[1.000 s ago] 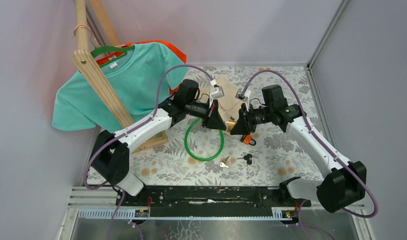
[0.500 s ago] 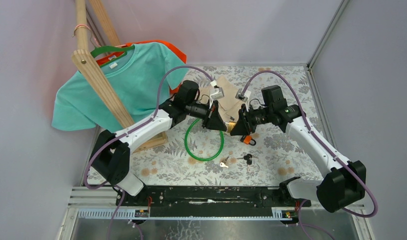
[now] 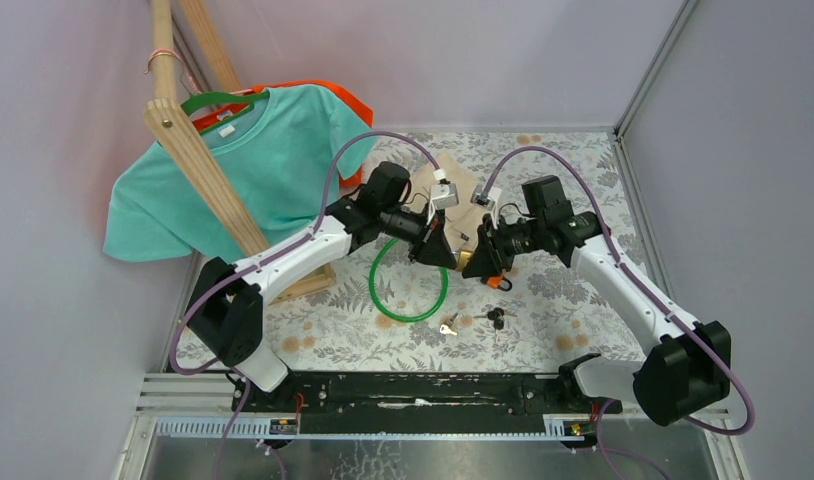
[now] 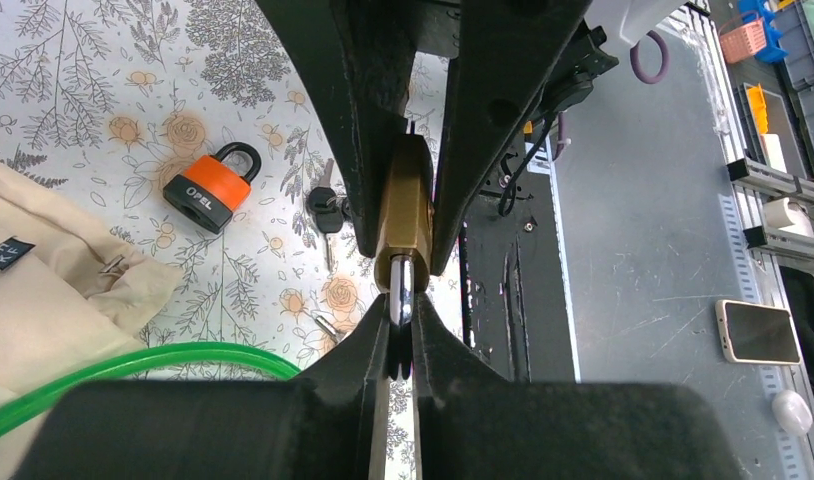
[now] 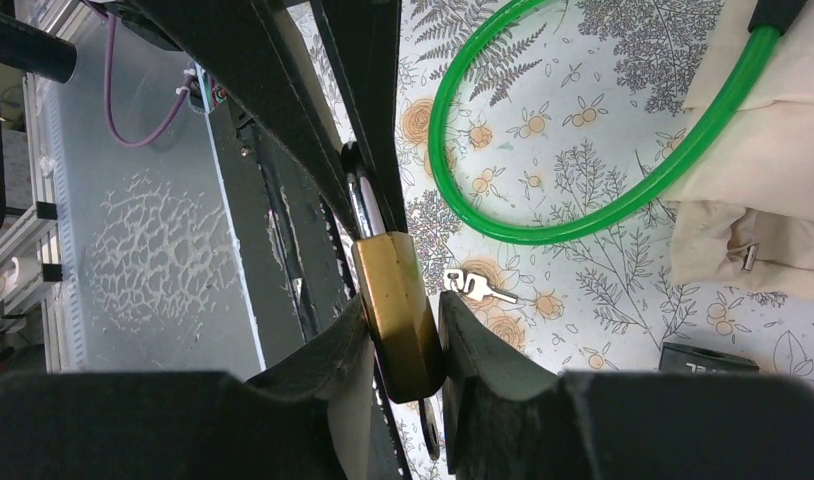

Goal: Lock with the key
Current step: Lock the lock.

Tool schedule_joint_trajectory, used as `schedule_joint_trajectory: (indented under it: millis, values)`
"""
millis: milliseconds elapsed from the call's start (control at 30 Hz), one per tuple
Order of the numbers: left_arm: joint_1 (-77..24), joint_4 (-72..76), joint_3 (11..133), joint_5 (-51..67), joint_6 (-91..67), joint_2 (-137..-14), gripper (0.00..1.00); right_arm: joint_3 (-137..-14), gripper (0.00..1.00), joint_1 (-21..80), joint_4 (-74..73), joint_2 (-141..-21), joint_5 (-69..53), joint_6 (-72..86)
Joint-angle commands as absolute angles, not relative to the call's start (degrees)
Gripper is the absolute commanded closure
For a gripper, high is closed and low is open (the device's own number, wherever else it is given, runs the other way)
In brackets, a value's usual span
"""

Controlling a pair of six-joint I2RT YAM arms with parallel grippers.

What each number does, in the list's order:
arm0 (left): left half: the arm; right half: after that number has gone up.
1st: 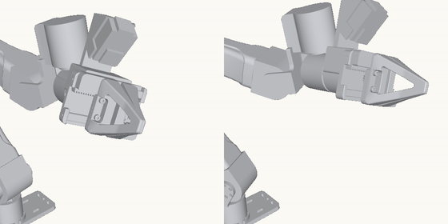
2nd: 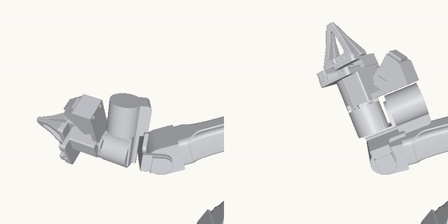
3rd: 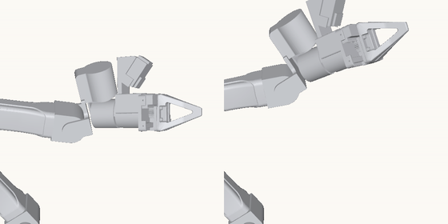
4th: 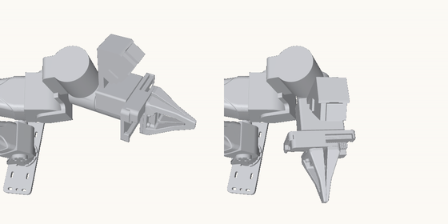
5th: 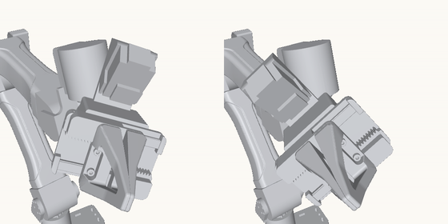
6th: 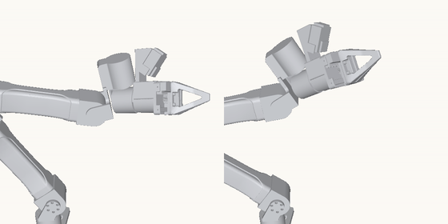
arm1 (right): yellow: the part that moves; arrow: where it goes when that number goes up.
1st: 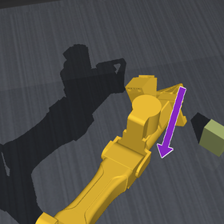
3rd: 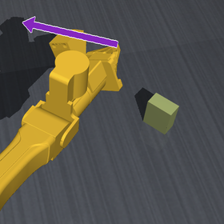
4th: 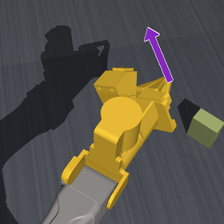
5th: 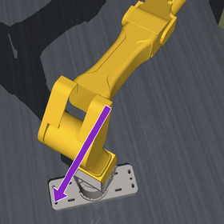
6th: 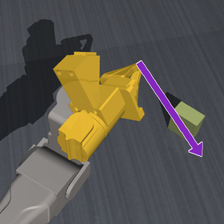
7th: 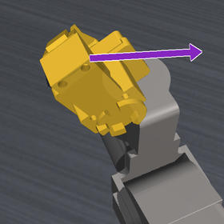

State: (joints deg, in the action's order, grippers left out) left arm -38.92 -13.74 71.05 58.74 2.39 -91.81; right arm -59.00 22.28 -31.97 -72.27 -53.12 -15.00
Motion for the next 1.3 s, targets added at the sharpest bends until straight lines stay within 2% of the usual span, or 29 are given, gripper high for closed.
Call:
schedule_joint_trajectory:
  millis: [0,67,100,233,300,333,400,800,933,1100,1267]
  values:
    - [-48.65,-5.63,73.46,67.05,3.17,-92.18,1.0,-61.2,0.98,23.08,-8.28,-71.13,-58.04,-13.61]
    - [-47.51,-5.66,73.05,67.12,3.46,-91.88,1.0,-60.8,0.91,21.79,-8.44,-70.35,-58.49,-13.62]
    - [-46.87,-5.59,72.93,67.18,3.59,-91.77,1.0,-60.5,0.85,21.2,-8.57,-69.99,-58.53,-13.83]
    - [-43.74,-4.56,71.78,67.24,3.51,-91.3,1.0,-60.22,0.48,18.66,-11.61,-68.45,-58.3,-17.01]
    - [-42.08,-3.32,70.68,67.14,3.36,-90.61,1.0,-60.28,0.34,17.61,-13.01,-67.77,-57.49,-18.63]
    - [-41.18,-2.62,70.12,67.04,3.2,-90.24,1.0,-60.25,0.29,17.13,-13.57,-67.43,-57.4,-19.25]
    - [-39.54,-1.7,69.18,66.83,2.95,-89.69,1.0,-60.25,0.24,16.37,-14.0,-66.95,-57.33,-19.81]
    - [-33.84,-0.18,67.0,64.95,2.72,-87.44,1.0,-62.07,0.23,15.73,-22.83,-67.84,-58.7,-26.57]
    - [-33.23,0.41,66.65,64.36,2.54,-86.81,1.0,-61.66,0.32,15.65,-26.45,-68.36,-58.36,-29.46]
    - [-33.1,0.55,66.64,64.09,2.23,-86.48,1.0,-61.09,0.52,15.65,-27.33,-68.6,-59.2,-30.57]
    - [-32.99,0.85,66.39,64.15,2.1,-86.24,1.0,-61.1,0.63,15.64,-28.6,-69.24,-59.65,-32.05]
